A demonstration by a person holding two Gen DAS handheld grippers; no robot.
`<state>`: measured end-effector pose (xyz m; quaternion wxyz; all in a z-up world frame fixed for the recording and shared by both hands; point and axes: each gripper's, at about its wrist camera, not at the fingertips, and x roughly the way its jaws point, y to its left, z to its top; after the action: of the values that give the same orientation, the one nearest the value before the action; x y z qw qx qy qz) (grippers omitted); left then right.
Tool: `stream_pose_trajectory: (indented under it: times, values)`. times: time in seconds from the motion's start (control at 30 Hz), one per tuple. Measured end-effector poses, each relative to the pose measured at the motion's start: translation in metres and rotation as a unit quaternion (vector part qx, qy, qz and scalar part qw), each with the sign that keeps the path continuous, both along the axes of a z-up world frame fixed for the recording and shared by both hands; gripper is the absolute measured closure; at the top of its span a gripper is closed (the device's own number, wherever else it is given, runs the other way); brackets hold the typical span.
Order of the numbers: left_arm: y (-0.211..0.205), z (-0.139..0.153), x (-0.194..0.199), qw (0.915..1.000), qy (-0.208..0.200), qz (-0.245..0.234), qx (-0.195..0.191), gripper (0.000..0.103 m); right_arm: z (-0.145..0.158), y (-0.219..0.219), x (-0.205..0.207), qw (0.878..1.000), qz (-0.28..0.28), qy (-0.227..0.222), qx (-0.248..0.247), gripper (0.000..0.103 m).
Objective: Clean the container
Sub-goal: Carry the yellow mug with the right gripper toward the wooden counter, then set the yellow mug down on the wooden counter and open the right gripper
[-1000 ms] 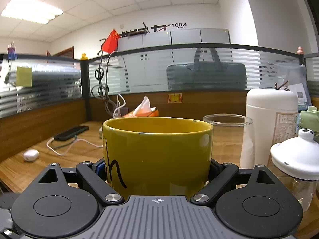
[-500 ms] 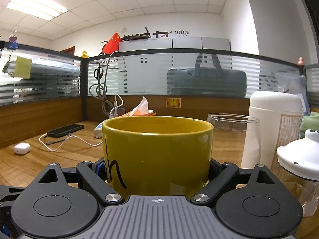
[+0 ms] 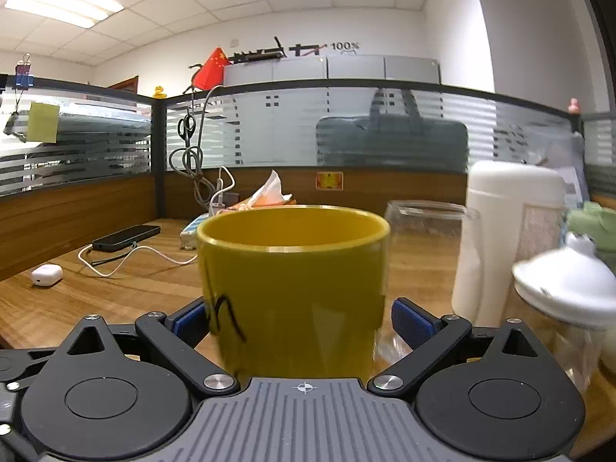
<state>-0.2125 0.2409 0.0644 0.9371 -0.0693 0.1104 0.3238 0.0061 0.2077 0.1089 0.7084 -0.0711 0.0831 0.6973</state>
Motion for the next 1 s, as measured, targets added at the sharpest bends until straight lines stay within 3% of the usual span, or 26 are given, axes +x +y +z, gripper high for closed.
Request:
stream_pose_trajectory:
  times: [0.27, 0.5, 1.0]
  values:
    - [-0.004, 0.002, -0.007, 0.9999, -0.003, -0.002, 0.011, 0.017, -0.003, -0.025, -0.002, 1.000, -0.009, 0.014, -0.011, 0.006]
    - [-0.010, 0.004, -0.010, 0.9997, -0.005, 0.003, 0.022, 0.017, -0.006, -0.041, -0.003, 0.999, -0.015, 0.027, -0.022, 0.044]
    - [-0.015, 0.000, -0.017, 0.9999, 0.003, 0.004, 0.012, 0.017, -0.005, -0.004, -0.003, 0.999, -0.013, 0.039, -0.027, 0.044]
